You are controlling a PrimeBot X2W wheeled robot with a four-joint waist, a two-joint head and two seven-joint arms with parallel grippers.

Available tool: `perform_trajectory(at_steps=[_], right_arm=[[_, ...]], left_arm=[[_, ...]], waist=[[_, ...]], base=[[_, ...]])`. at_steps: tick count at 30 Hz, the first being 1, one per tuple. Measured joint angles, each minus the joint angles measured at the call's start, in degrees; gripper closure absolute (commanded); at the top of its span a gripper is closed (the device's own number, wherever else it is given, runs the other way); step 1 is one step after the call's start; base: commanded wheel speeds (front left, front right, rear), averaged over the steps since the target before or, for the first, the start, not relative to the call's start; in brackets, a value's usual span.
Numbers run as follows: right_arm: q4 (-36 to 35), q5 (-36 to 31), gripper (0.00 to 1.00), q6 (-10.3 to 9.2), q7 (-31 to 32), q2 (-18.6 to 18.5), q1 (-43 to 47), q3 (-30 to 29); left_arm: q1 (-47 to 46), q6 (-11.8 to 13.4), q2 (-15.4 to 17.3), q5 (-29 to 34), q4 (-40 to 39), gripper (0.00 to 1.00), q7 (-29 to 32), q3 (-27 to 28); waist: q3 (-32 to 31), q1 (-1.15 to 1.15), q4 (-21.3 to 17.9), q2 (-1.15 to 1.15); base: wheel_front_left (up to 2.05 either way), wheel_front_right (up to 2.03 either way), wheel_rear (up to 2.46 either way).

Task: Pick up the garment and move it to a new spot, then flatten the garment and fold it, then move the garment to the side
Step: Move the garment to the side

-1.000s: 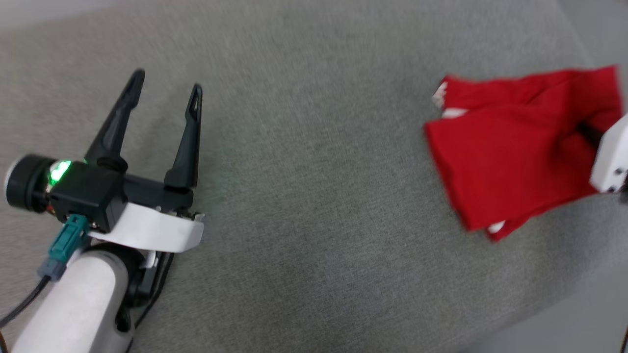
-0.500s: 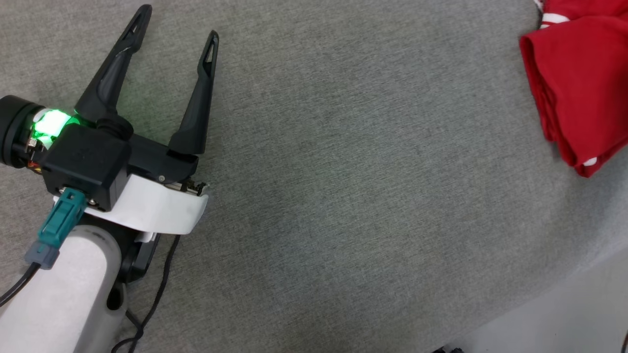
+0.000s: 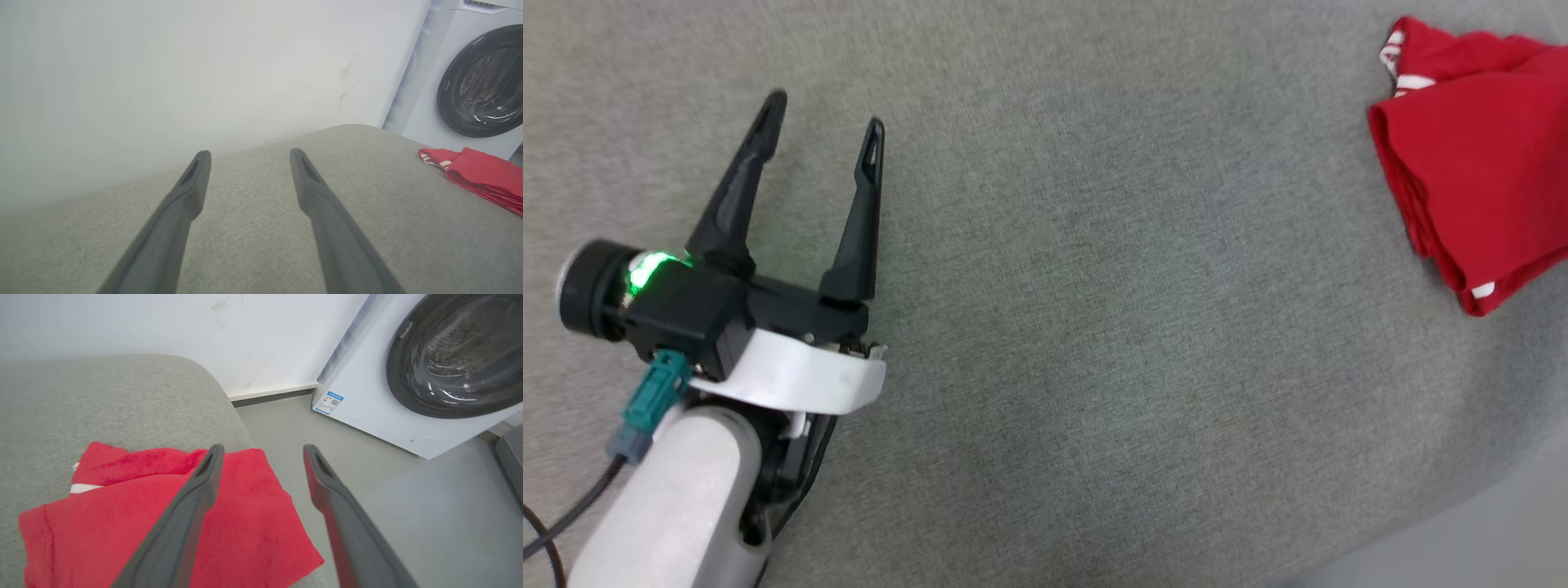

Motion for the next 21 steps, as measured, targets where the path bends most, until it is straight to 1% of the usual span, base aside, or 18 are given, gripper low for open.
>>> perform_trajectory(at_steps=[3,6,10,14,21], right_arm=[[-3.9,0.5,0.00,0.00,-0.1,-0.4,3.8,2.0],[-7.9,0.8,0.00,0.00,0.1,0.1,8.4,3.9],[-12.6,1.6,0.00,0.00,0.6,2.2,15.1,6.5],[-16.0,2.5,0.00,0.00,0.6,3.4,21.0,8.5],[-21.4,3.9,0.00,0.00,-0.2,7.3,27.1,11.8]], left_arm=[[2.5,0.6,-1.0,-1.3,2.1,0.00,-1.8,0.3],[5.3,1.5,-2.1,-2.6,4.0,0.00,-3.5,0.8],[9.5,2.7,-3.0,-4.2,6.3,0.00,-5.0,1.5],[12.7,3.6,-4.4,-5.6,8.2,0.00,-6.2,2.0],[17.0,4.6,-4.9,-7.3,11.0,0.00,-7.4,3.6]], waist=[[-3.2,0.00,0.8,0.00],[-6.6,0.00,1.8,0.00],[-11.3,-0.01,3.5,0.00],[-15.5,-0.01,6.0,0.00],[-21.2,-0.02,11.5,0.00]], base=[[0.00,0.00,0.00],[0.00,0.00,0.00],[0.00,0.00,0.00],[0.00,0.00,0.00],[0.00,0.00,0.00]])
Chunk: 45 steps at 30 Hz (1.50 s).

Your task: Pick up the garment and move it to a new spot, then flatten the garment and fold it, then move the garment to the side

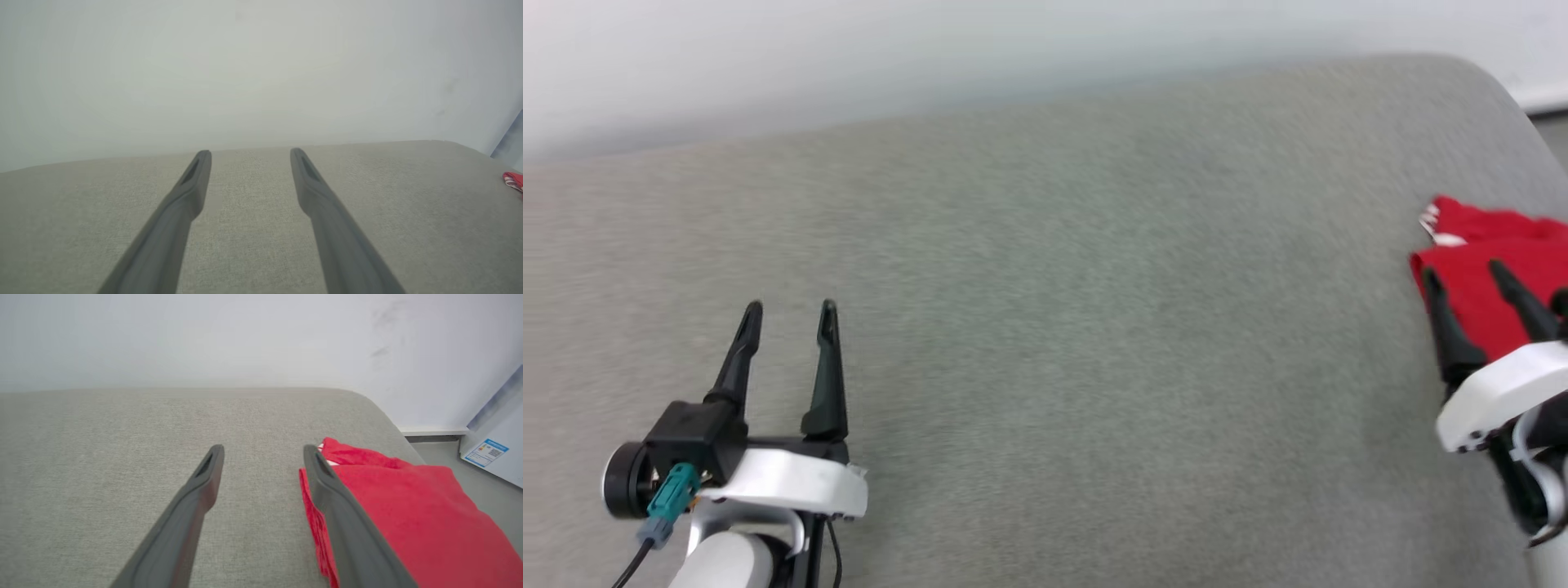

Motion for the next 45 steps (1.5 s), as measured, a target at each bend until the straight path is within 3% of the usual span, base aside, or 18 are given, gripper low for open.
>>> perform_trajectory(at_steps=[11,22,45], right_arm=[[-10.4,-2.0,0.00,0.00,-2.5,6.1,8.6,1.4],[-19.5,-4.3,0.00,0.00,-1.7,11.8,22.1,-1.8],[-23.1,-3.9,0.00,0.00,-1.4,13.1,24.4,-0.7]], left_arm=[[5.6,1.0,0.7,-0.9,3.1,0.00,-0.6,2.3],[9.8,-0.4,2.2,-0.9,4.3,0.00,0.0,0.3],[11.3,-0.3,1.0,-1.6,4.5,0.00,-0.3,-1.2]], waist=[[-6.7,0.00,6.5,0.00],[-12.1,0.00,8.4,0.00],[-13.4,0.01,8.8,0.00]], base=[[0.00,0.00,0.00],[0.00,0.00,0.00],[0.00,0.00,0.00]])
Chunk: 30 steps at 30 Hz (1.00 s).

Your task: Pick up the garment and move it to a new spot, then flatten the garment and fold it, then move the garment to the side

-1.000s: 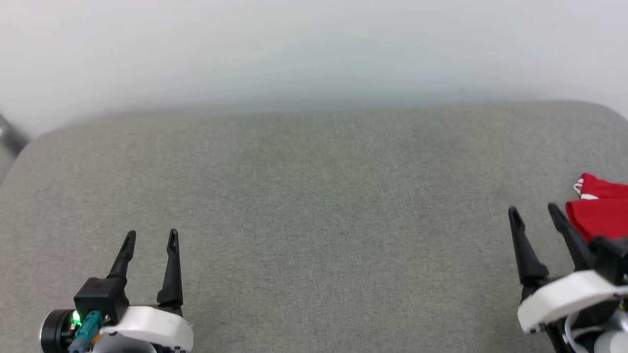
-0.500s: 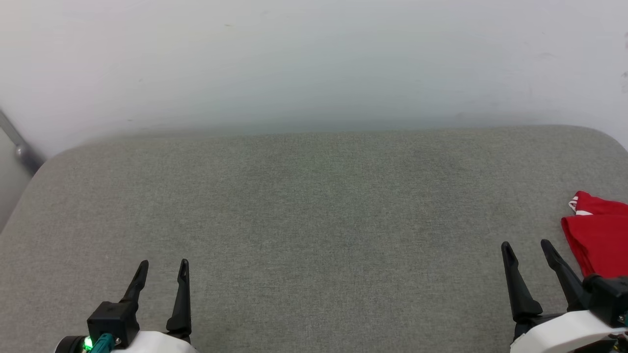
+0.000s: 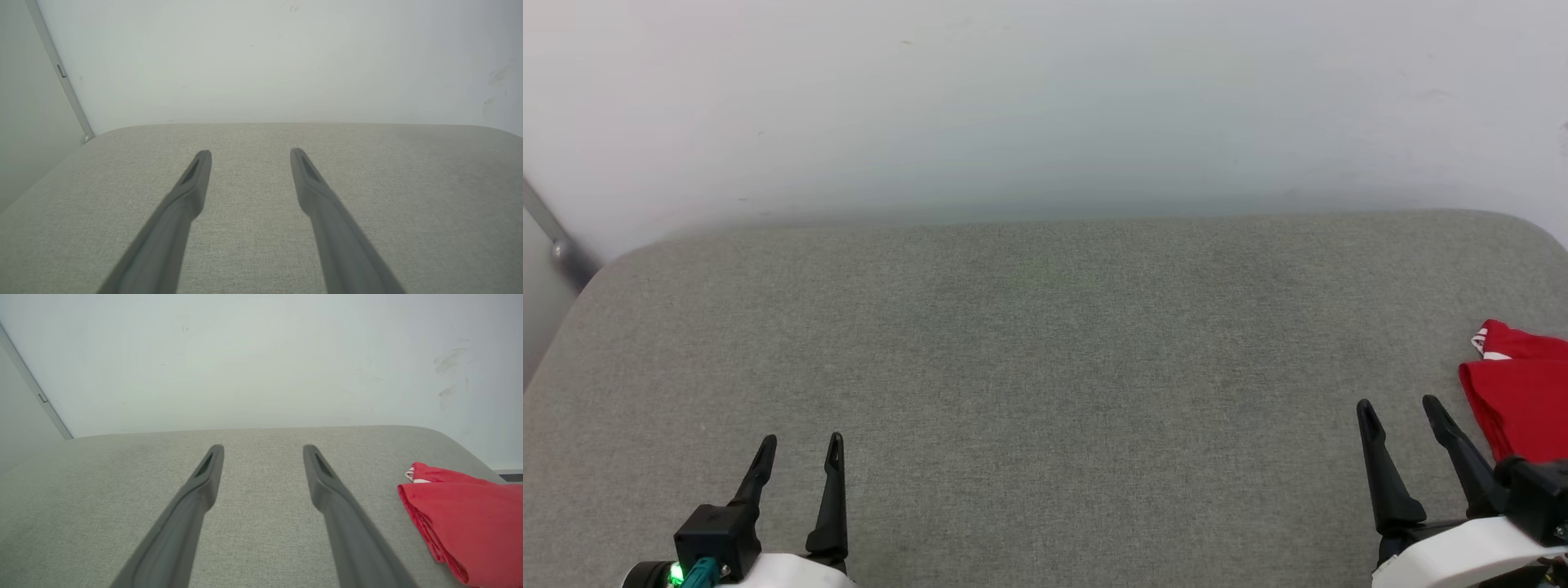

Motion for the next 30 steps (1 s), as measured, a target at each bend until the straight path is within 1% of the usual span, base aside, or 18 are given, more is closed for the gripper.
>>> perform_trajectory(at_steps=[10,11,14,16,30], right_arm=[[0.0,0.1,0.00,0.00,0.2,0.0,0.0,-0.1],[0.4,0.1,1.00,0.00,0.2,0.0,0.0,-0.1],[2.3,0.2,1.00,0.00,0.2,0.2,0.3,0.0],[3.0,1.5,1.00,0.00,0.3,0.2,0.4,0.1],[6.8,16.4,1.00,0.00,0.7,0.2,-0.9,-0.2]], left_arm=[[0.0,0.3,0.0,0.1,-0.1,0.00,-0.1,0.0],[0.0,0.3,-0.2,0.1,0.3,1.00,0.0,-0.1],[0.8,0.3,-1.3,0.1,1.7,1.00,0.0,-0.8],[1.3,0.1,-2.0,-0.8,2.2,1.00,0.4,-0.8],[0.0,-4.0,-4.8,-13.1,4.1,1.00,3.7,3.4]], waist=[[0.0,0.00,0.1,0.00],[0.0,0.00,0.2,0.00],[0.0,0.00,0.2,0.00],[0.0,0.01,0.2,0.00],[0.2,0.01,0.2,0.00]], base=[[0.00,0.00,0.00],[0.00,0.00,0.00],[0.00,0.00,0.00],[0.00,0.00,0.00],[0.00,0.00,0.00]])
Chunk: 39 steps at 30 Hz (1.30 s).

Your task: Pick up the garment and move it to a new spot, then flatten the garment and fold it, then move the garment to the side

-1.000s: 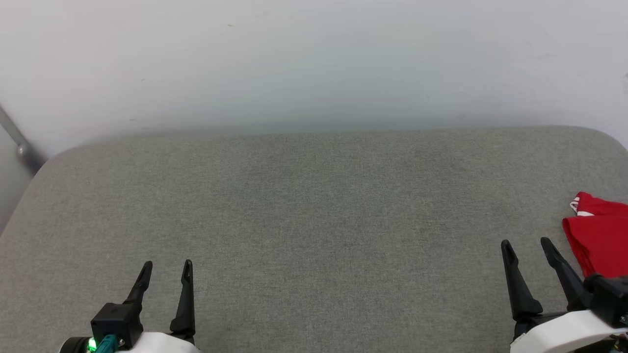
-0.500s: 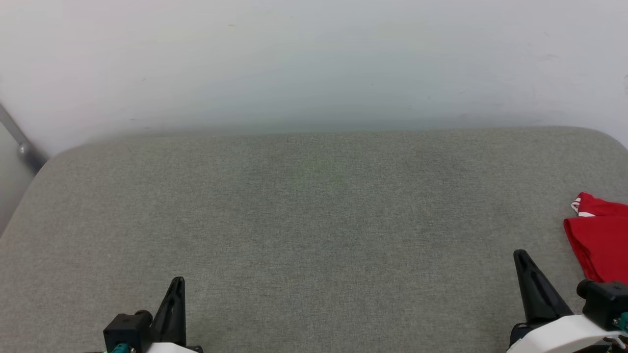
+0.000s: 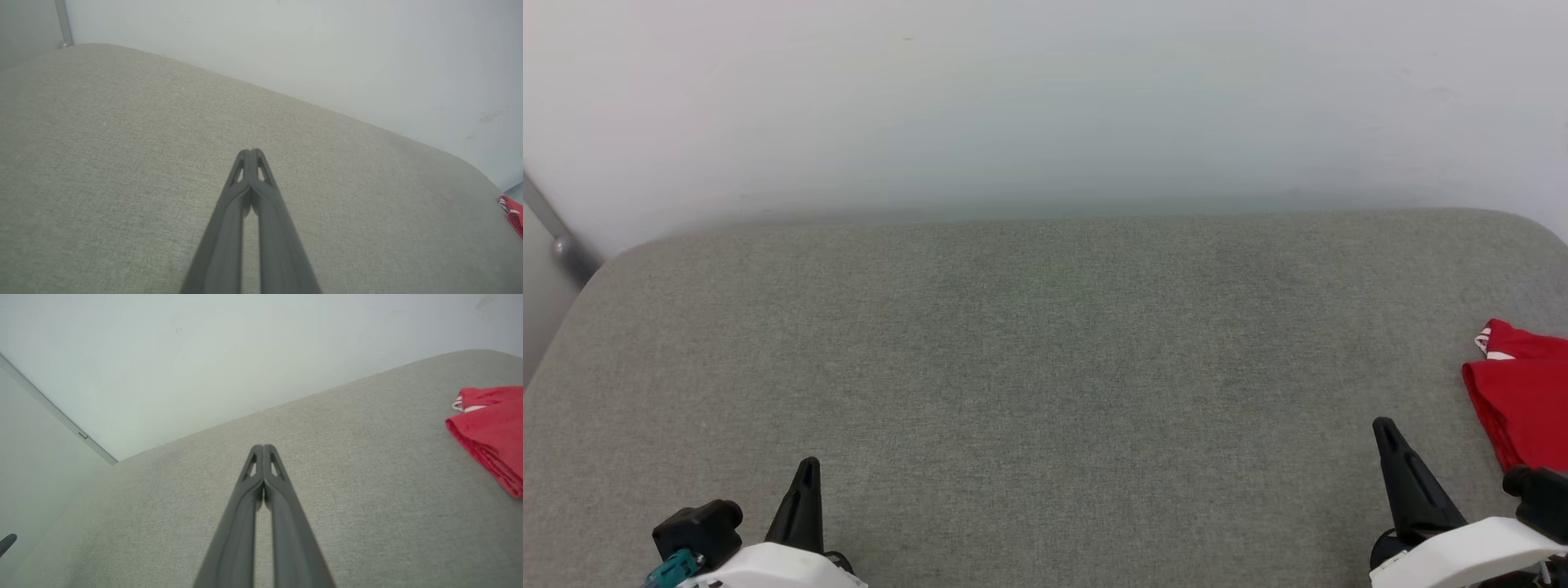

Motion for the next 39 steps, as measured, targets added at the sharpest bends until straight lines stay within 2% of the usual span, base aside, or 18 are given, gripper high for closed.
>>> perform_trajectory(at_steps=[11,39], right_arm=[[3.2,12.8,1.00,0.00,0.3,0.0,-2.3,-0.4],[8.3,33.0,1.00,-0.01,1.0,0.0,-6.2,-1.2]], left_arm=[[-1.6,-3.4,-2.8,-10.2,1.9,1.00,2.9,3.7],[-4.6,-8.9,-7.2,-26.2,4.2,1.00,7.7,10.3]], waist=[[0.2,0.00,0.0,0.00],[0.7,0.00,0.1,0.00]], base=[[0.00,0.00,0.00],[0.00,0.00,0.00]])
